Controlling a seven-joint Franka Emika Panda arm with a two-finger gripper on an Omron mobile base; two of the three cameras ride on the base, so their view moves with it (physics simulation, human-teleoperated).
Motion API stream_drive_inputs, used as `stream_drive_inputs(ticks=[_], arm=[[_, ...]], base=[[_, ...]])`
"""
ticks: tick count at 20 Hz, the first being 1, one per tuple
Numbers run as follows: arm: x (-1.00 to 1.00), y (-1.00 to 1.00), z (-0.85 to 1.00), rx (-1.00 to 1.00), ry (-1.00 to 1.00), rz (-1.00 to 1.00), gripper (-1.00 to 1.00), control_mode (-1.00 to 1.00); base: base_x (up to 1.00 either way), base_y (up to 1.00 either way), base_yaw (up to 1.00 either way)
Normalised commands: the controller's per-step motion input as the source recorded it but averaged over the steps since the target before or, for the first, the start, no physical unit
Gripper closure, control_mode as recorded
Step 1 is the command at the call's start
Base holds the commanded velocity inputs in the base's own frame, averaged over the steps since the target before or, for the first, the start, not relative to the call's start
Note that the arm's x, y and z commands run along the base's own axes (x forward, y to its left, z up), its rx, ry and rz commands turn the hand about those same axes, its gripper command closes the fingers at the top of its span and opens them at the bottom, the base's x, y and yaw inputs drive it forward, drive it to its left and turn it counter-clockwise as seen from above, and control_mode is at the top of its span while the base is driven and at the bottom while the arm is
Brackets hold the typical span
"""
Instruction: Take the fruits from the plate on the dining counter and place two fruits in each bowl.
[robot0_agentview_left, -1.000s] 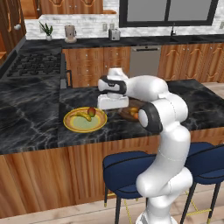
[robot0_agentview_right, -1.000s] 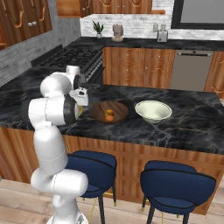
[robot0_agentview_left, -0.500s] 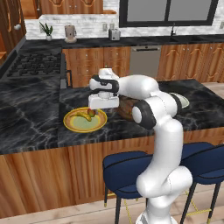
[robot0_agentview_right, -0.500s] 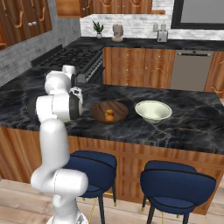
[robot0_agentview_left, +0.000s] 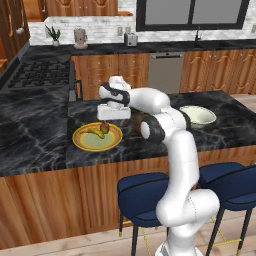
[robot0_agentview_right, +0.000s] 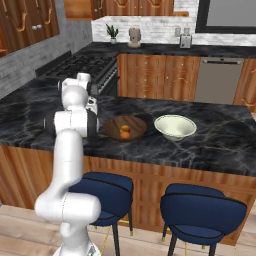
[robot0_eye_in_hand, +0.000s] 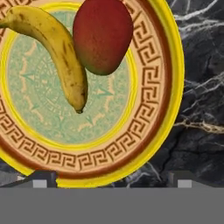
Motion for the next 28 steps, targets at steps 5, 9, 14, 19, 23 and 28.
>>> stream_drive_inputs(ticks=[5, 9, 14, 19, 23, 28], arm=[[0.36, 0.32, -0.33, -0.04, 0.00, -0.18, -1.00, -1.00], [0.04, 0.00, -0.29, -0.02, -0.15, -0.06, -1.00, -1.00], [-0.20, 0.00, -0.22, 0.00, -0.26, 0.00, -1.00, -1.00], [-0.47, -0.13, -0.62, 0.06, -0.18, 0.00, -1.00, -1.00], [-0.40, -0.13, -0.46, 0.13, -0.36, 0.01, -1.00, -1.00], [-0.07, 0.00, 0.00, 0.08, -0.29, 0.00, -1.00, -1.00]], base=[[0.00, 0.00, 0.00], [0.00, 0.00, 0.00], [0.00, 0.00, 0.00], [0.00, 0.00, 0.00], [0.00, 0.00, 0.00], [0.00, 0.00, 0.00]])
